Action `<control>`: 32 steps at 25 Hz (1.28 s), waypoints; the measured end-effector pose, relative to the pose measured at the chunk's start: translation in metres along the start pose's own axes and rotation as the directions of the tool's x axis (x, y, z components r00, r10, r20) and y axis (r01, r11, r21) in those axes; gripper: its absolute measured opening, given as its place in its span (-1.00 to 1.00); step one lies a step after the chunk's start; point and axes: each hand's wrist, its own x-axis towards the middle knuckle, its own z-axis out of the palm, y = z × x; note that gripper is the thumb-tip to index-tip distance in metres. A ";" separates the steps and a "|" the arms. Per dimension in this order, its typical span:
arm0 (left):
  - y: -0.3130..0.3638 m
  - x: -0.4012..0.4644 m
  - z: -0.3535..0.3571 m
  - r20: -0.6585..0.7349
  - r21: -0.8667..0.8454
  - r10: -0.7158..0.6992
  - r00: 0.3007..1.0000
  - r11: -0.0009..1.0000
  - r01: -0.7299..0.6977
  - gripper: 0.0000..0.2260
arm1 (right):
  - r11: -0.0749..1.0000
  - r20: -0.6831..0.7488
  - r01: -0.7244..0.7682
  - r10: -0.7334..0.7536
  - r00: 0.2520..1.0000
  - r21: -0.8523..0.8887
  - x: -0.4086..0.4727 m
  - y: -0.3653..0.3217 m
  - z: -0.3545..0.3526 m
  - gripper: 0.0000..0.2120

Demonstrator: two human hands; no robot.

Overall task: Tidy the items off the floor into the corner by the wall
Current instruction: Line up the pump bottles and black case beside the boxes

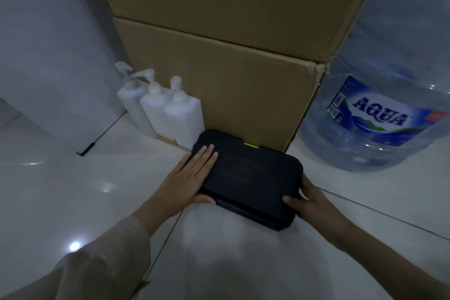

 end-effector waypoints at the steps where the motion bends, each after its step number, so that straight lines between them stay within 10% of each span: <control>1: -0.003 0.000 0.001 -0.007 -0.006 0.002 1.000 1.000 -0.002 -0.12 | 1.000 0.018 0.011 -0.011 1.000 -0.012 0.000 0.000 -0.001 -0.29; 22: -0.043 -0.009 -0.005 -0.056 -0.304 -0.045 0.997 0.952 0.026 -0.06 | 0.960 0.198 0.059 -0.003 0.980 -0.275 0.036 -0.013 0.006 -0.35; 32: 0.157 0.118 -0.140 -0.358 -0.503 0.462 0.812 0.637 -0.584 -0.74 | 0.754 -0.204 0.325 -0.513 0.834 -0.570 -0.078 -0.090 -0.113 -0.75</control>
